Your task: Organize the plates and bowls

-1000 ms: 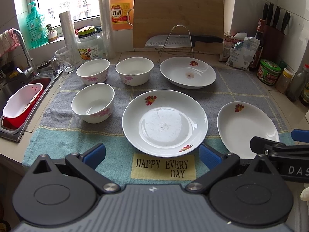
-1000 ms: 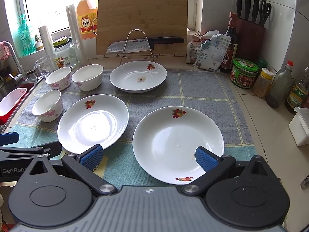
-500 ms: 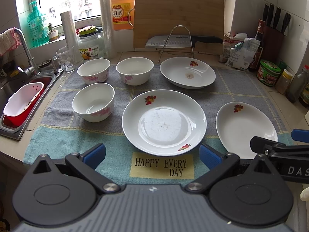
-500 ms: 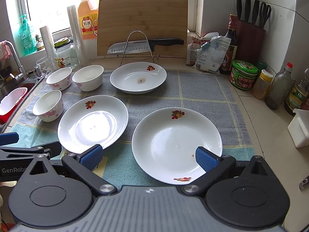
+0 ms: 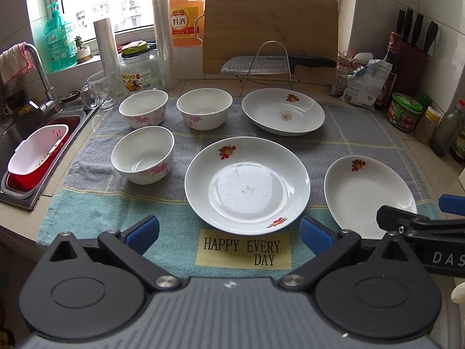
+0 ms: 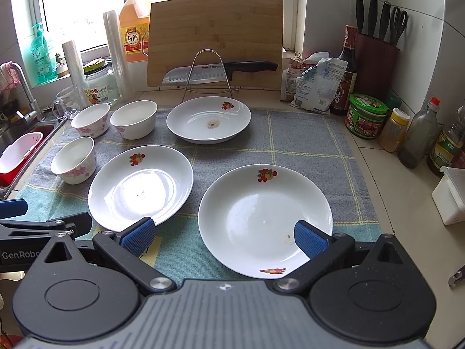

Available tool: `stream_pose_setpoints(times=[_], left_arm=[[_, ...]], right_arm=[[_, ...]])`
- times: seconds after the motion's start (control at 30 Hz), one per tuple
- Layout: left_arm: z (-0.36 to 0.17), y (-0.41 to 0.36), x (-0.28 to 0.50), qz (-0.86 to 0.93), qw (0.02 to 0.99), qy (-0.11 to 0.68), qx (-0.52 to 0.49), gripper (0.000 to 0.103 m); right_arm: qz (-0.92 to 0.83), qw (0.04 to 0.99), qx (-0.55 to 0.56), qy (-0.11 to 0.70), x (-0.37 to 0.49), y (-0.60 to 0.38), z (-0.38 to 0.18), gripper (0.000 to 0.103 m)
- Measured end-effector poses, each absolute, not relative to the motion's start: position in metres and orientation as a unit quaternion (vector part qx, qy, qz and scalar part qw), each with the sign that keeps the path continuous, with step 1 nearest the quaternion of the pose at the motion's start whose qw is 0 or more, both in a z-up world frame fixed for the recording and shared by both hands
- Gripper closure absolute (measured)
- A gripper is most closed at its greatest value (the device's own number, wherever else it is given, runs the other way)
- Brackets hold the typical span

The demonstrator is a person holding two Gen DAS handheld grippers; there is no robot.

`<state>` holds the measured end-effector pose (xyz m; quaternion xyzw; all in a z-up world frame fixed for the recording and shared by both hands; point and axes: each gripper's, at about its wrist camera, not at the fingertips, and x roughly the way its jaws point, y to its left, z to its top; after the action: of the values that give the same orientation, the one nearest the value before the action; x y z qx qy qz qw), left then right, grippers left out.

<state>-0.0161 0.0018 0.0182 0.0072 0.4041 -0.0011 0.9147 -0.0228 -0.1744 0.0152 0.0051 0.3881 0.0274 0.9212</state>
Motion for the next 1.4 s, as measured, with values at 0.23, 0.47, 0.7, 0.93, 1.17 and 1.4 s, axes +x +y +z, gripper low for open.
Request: stream_pose_setpoints(times=[0.23,0.47,0.7,0.93,1.17,1.4], left_arm=[[0.019,0.002,-0.017,-0.001,0.915,0.403,0.006,0.001],[0.019,0.001,-0.019,0.000,0.916,0.402,0.007,0.001],[0.022,-0.003,-0.021,-0.008,0.919,0.394,0.004,0.001],[0.021,-0.010,-0.022,-0.023,0.924,0.383,0.001,0.001],[0.017,-0.017,-0.026,-0.041,0.930,0.364,-0.013,0.001],[0.014,-0.020,-0.023,-0.059,0.924,0.376,-0.032,0.001]], right_arm=[[0.028,0.921,0.005,0.388,-0.023,-0.175,0.016,0.000],[0.029,0.923,0.003,0.385,-0.024,-0.177,0.017,0.000],[0.030,0.926,-0.005,0.376,-0.028,-0.180,0.018,0.000],[0.034,0.932,-0.022,0.360,-0.032,-0.185,0.018,0.000],[0.061,0.940,-0.037,0.333,-0.038,-0.199,0.014,0.000],[0.097,0.939,-0.057,0.324,-0.042,-0.222,-0.006,0.000]])
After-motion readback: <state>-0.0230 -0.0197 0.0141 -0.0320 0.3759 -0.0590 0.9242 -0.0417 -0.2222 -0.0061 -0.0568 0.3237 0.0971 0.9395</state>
